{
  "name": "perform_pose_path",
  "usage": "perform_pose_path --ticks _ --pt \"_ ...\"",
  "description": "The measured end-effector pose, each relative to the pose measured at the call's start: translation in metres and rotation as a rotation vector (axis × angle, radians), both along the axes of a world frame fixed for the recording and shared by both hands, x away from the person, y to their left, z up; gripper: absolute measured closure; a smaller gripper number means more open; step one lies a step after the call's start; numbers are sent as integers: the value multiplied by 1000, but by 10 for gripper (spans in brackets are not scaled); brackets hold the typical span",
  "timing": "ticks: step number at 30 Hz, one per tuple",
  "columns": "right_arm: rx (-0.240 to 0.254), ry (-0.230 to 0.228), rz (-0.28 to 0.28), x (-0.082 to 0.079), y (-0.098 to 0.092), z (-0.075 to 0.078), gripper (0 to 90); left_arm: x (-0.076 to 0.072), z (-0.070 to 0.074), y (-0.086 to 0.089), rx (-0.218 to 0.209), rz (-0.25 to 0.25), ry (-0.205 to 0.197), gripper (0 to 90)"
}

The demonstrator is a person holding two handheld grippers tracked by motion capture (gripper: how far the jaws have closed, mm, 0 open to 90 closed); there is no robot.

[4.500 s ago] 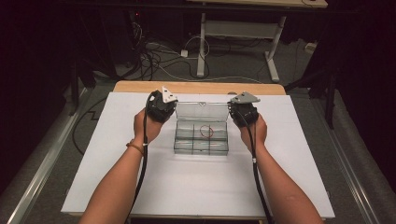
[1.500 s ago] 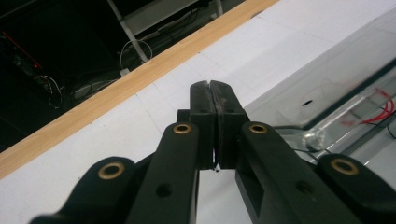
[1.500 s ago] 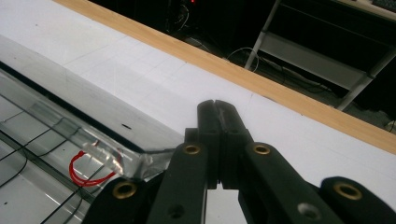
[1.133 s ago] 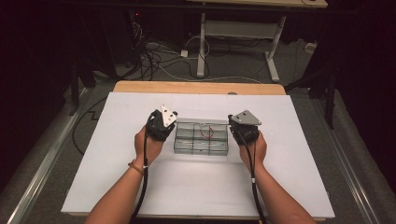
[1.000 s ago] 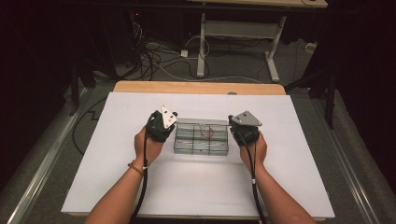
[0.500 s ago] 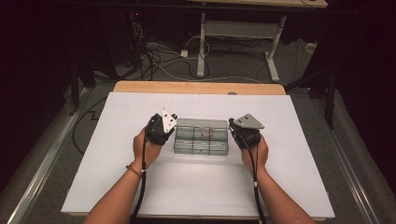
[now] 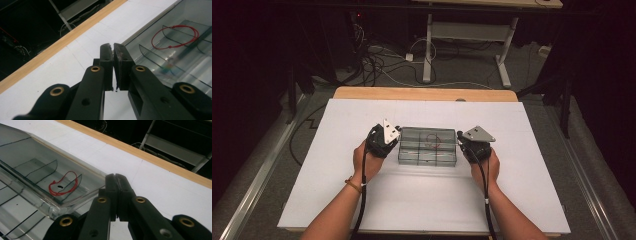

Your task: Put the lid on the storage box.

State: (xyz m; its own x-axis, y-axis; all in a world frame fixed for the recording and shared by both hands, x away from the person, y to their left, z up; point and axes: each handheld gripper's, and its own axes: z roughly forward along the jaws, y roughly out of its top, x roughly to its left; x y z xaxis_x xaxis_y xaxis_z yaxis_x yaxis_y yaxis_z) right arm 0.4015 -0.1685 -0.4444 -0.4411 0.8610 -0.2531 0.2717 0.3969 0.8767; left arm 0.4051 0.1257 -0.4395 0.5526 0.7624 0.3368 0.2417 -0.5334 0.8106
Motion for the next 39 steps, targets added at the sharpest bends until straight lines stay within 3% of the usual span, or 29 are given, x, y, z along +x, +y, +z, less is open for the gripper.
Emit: perform_pose_path --ticks 14,20,22,25,29,33,39 --pt "2 22 65 -7 4 -4 894 -6 -3 -2 -5 -50 14 842" --pt "-10 36 100 -9 3 -4 874 -10 1 0 3 -64 -16 841" --pt "-14 34 103 -9 2 -3 851 -10 3 1 3 -66 -24 800" --pt "0 33 126 -10 1 -2 789 -10 4 2 2 -83 -22 789" --pt "20 22 150 -12 1 0 699 -10 3 3 27 -79 -27 699" --pt "33 19 159 -13 2 0 586 -9 0 4 15 -89 -1 537" --pt "46 0 138 -13 3 -1 390 -10 -4 4 9 -91 -14 406"
